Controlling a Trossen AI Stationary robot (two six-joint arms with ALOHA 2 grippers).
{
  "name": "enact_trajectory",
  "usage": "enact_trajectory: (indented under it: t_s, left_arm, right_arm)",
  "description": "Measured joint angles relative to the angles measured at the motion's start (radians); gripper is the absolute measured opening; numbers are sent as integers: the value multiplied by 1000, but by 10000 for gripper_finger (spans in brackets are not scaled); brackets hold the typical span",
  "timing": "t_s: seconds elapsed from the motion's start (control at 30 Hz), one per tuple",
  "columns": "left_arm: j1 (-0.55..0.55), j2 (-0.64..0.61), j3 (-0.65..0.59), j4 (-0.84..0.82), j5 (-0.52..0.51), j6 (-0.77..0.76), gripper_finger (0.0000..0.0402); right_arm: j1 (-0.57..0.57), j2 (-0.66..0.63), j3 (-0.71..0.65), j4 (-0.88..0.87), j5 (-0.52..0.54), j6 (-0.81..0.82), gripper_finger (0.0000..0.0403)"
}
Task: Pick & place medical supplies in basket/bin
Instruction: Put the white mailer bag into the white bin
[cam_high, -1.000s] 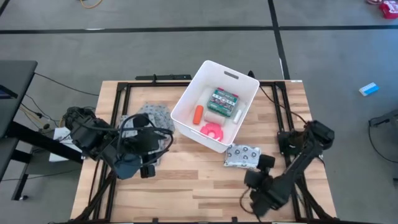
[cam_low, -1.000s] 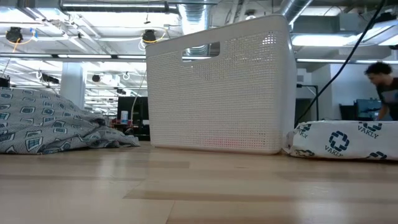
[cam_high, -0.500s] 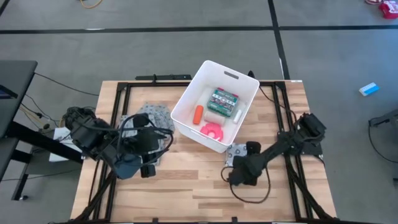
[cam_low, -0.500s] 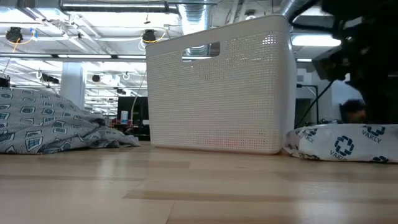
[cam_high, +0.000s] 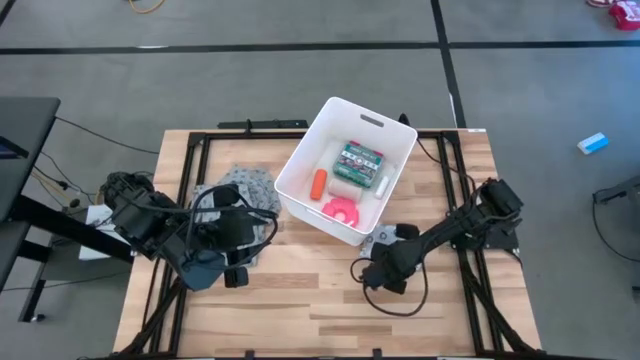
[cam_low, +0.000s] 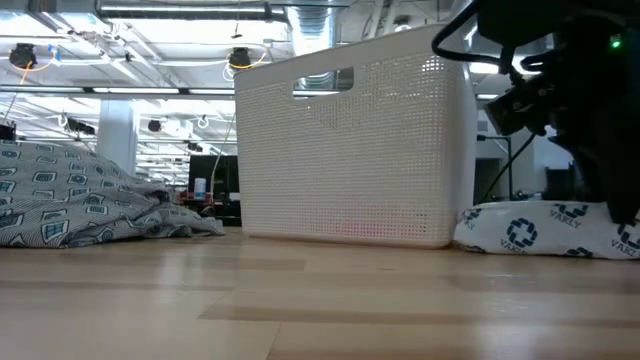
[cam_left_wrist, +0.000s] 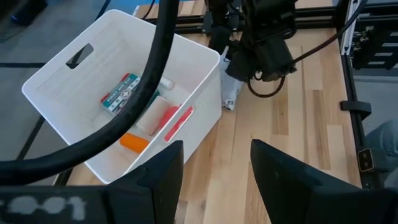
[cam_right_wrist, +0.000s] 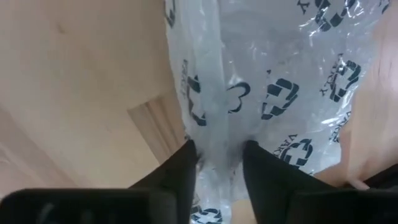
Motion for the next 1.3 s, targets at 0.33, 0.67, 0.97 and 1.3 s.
enact_trajectory:
  t_s: [0.33,0.67,0.97,1.3]
  left_arm:
    - [0,0,0,0,-5,0,178]
    - [1,0,0,0,-2,0,178]
    - [1,0,0,0,1,-2,178]
    - [1,6,0,0,1,-7,178]
  right_arm:
    - [77,7,75,24,-91,42,14]
    - [184,9,224,37,-38,97,2]
    - [203,8,234,-59,-88,179,11]
    - [206,7,234,-64,-131,217,96]
